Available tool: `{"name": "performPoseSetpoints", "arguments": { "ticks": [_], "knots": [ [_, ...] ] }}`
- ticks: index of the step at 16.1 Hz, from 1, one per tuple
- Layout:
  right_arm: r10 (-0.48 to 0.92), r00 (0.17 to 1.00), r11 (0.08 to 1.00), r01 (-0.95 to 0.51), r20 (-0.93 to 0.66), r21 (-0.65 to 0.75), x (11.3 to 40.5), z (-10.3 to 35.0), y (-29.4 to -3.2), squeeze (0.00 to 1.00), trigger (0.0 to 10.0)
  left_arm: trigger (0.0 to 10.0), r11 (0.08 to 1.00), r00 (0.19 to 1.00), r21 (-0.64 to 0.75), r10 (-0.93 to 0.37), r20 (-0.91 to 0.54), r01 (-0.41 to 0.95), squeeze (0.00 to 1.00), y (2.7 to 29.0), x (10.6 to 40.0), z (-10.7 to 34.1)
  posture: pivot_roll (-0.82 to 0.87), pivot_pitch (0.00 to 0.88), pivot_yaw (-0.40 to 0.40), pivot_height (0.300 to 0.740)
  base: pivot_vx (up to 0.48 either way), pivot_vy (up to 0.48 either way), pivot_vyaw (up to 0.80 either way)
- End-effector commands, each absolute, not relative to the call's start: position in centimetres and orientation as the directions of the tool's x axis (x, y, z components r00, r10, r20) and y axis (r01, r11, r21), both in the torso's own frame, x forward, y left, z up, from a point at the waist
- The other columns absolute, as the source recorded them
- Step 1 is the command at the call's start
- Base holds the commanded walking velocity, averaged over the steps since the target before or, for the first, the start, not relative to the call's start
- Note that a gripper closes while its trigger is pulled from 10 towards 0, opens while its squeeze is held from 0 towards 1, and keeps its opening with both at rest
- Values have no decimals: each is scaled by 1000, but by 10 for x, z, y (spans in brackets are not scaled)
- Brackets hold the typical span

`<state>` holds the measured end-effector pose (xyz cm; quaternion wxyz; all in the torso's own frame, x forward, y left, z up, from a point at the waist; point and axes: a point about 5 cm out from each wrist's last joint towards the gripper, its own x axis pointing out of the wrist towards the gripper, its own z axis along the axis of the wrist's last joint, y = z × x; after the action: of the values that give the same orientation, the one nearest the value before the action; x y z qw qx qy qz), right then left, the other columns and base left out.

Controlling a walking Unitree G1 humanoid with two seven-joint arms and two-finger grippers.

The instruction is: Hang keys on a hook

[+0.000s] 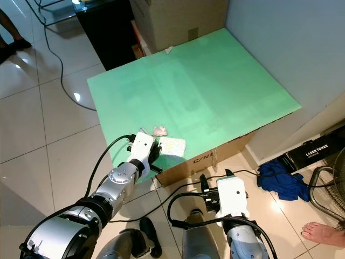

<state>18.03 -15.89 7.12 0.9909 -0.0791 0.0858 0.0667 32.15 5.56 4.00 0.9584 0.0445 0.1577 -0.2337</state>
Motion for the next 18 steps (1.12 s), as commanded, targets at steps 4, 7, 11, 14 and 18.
{"name": "performPoseSetpoints", "arguments": {
  "ticks": [4, 7, 11, 14, 18],
  "knots": [
    [129, 970, 978, -159, -204, -137, 179, 67, -159, 0, 10000, 0, 881, 821, -23, -449, -354, 472, 0, 58, 312, 28, -458, 253, 143, 740, 0, 0, 0],
    [134, 969, 977, -164, -206, -138, 180, 66, -159, 0, 10000, 0, 884, 827, -86, -460, -322, 459, 0, 54, 316, 34, -449, 247, 143, 740, 0, 0, 0],
    [140, 970, 975, -170, -200, -141, 185, 65, -160, 0, 10000, 0, 879, 854, -142, -477, -208, 456, 0, 50, 328, 56, -442, 224, 136, 740, 0, 0, 0],
    [132, 981, 977, -153, -143, -148, 204, 77, -167, 0, 10000, 0, 886, 895, -185, -442, -57, 425, 0, 58, 345, 88, -390, 161, 109, 740, 0, 0, 0],
    [18, 1000, 994, -18, 0, -111, 246, 112, -188, 0, 10000, 0, 907, 925, -192, -352, 145, 376, 0, 98, 344, 127, -270, 84, 38, 740, 0, 0, 0]
  ]
}}
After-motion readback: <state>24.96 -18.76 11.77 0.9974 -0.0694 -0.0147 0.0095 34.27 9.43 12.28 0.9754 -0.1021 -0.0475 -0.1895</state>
